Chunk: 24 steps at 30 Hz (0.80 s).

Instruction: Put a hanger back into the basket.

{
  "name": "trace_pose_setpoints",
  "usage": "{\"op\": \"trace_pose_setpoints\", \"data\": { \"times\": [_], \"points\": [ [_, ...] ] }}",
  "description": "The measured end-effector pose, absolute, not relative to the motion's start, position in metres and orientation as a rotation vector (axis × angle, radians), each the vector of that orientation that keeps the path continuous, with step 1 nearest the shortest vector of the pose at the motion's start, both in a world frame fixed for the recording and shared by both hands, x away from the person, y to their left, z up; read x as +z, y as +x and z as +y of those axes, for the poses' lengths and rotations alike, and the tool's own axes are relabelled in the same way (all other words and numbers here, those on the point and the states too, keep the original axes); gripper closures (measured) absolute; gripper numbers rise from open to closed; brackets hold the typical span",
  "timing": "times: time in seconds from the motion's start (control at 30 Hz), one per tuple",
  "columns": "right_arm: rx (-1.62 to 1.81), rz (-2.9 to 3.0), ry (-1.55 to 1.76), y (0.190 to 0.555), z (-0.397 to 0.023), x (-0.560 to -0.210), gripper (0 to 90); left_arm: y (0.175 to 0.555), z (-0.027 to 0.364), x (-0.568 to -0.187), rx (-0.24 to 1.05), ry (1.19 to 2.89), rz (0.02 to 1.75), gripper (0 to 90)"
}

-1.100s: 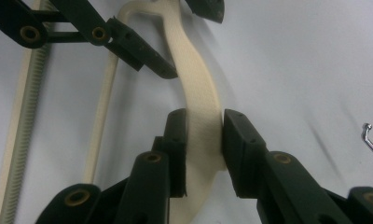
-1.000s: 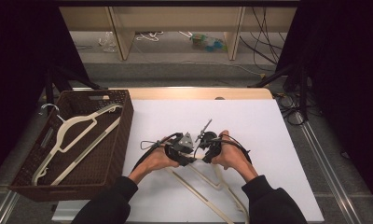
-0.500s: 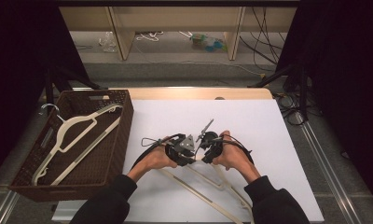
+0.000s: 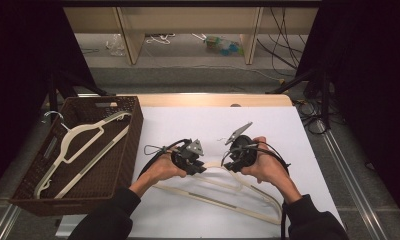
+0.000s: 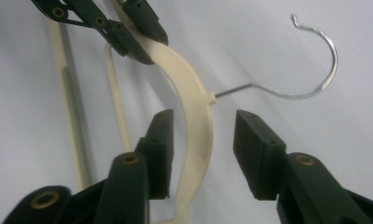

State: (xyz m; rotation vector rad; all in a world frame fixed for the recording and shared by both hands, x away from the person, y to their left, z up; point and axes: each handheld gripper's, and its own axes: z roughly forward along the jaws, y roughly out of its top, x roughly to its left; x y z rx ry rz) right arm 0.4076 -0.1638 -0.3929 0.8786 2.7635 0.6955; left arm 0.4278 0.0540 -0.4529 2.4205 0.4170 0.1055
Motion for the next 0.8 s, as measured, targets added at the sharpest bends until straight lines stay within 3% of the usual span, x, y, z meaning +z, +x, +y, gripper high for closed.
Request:
{"op": "trace_pose_setpoints", "data": {
  "times": [0.5, 0.8],
  "points": [
    [0.809, 2.659, 0.909, 0.375, -0.19, -0.377, 47.0, 0.405, 0.079, -0.426, -0.076, 2.196, 0.594, 83.7],
    [0.851, 2.621, 0.896, 0.355, -0.204, -0.376, 37.2, 0.395, 0.09, -0.411, -0.047, 2.089, 0.657, 87.2]
  ]
}}
